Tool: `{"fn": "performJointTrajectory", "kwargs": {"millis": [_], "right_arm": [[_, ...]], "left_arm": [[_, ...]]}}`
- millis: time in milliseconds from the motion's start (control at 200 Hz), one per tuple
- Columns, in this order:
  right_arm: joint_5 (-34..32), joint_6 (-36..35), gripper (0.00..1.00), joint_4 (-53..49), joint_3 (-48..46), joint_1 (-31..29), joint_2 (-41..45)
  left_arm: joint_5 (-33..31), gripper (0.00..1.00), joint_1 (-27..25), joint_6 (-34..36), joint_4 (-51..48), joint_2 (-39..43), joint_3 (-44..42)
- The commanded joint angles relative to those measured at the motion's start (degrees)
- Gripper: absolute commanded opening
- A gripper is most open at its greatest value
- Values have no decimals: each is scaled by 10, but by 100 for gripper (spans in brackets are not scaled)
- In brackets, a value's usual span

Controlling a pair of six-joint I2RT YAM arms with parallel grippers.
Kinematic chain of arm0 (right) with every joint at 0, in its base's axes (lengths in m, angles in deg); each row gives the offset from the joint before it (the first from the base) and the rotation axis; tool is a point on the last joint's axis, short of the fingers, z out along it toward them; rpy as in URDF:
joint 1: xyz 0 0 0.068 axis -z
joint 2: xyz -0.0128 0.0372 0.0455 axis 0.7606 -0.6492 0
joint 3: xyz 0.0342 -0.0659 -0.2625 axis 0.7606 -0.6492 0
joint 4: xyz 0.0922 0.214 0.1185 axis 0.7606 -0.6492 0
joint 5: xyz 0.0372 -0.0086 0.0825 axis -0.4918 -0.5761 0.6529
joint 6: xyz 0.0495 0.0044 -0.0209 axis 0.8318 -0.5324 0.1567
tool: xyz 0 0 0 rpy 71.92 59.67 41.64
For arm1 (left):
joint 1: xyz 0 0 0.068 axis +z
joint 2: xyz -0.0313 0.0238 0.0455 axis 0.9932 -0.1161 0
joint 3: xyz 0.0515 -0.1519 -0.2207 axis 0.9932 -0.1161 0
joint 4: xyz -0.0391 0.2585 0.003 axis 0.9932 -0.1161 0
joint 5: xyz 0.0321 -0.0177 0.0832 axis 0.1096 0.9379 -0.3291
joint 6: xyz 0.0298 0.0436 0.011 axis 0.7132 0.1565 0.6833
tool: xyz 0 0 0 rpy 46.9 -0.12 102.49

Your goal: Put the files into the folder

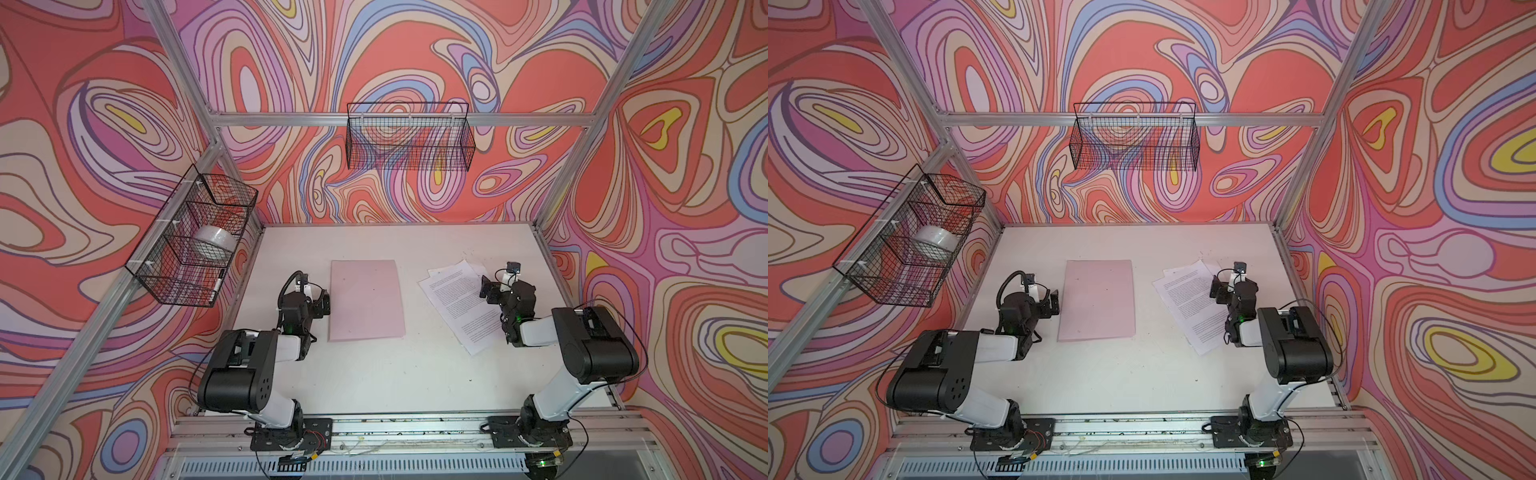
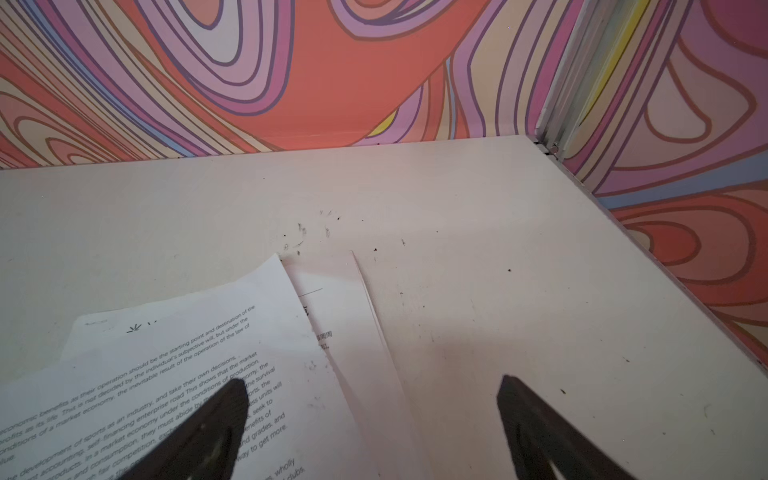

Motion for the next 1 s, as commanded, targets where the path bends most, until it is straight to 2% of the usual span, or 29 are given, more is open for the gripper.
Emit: {"fn": "performJointTrajectory", "kwargs": {"millis": [0, 992], "right_arm": [[2, -5, 99, 9, 4, 4, -7], [4, -3, 98, 6, 6, 4, -8]], "left_arm": [[-4, 100, -2, 10, 21, -5, 9], [-4, 100, -2, 9, 21, -5, 9]]}}
